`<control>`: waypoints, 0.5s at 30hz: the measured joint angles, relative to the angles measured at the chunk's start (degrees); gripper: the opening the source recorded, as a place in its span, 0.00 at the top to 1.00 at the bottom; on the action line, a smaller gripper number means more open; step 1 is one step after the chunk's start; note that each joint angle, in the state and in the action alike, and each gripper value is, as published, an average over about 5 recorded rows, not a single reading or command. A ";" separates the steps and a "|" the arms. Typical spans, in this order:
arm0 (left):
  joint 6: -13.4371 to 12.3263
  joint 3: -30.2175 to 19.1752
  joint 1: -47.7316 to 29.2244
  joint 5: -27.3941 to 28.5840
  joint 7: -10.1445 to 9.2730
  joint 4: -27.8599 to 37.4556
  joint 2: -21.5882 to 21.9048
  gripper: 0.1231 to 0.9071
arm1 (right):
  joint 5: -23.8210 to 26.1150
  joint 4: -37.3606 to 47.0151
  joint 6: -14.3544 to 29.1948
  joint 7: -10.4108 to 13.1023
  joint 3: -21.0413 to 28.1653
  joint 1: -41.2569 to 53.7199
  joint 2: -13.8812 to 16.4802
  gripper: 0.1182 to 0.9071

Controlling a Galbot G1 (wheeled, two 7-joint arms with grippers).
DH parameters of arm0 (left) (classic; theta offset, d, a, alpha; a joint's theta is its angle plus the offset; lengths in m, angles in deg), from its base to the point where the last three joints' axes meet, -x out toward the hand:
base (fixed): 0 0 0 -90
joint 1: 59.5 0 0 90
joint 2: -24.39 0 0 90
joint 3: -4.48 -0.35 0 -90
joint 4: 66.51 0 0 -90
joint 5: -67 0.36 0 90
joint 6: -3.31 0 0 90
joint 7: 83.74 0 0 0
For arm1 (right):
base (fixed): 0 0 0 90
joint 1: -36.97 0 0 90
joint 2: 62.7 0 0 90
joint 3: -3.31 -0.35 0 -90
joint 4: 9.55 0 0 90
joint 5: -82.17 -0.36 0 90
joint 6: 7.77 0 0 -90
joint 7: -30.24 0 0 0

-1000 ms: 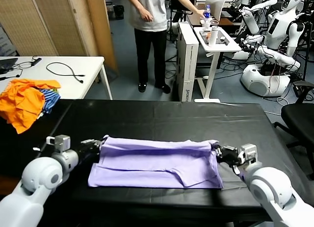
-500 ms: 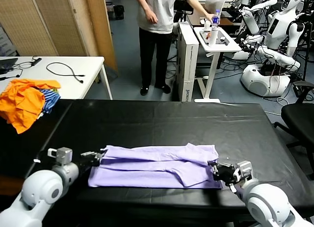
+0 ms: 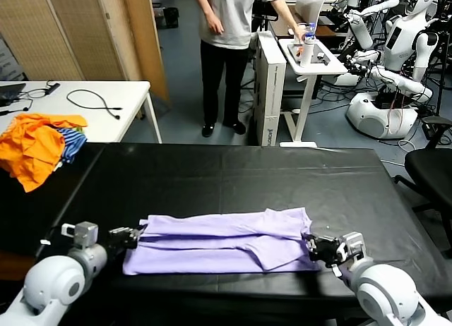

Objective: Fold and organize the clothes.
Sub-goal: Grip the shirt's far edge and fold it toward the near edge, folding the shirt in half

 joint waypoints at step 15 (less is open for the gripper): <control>0.00 2.75 4.54 3.59 -1.74 -4.98 -2.29 0.32 | -1.25 -6.46 0.00 -0.28 -3.93 -4.06 1.09 0.31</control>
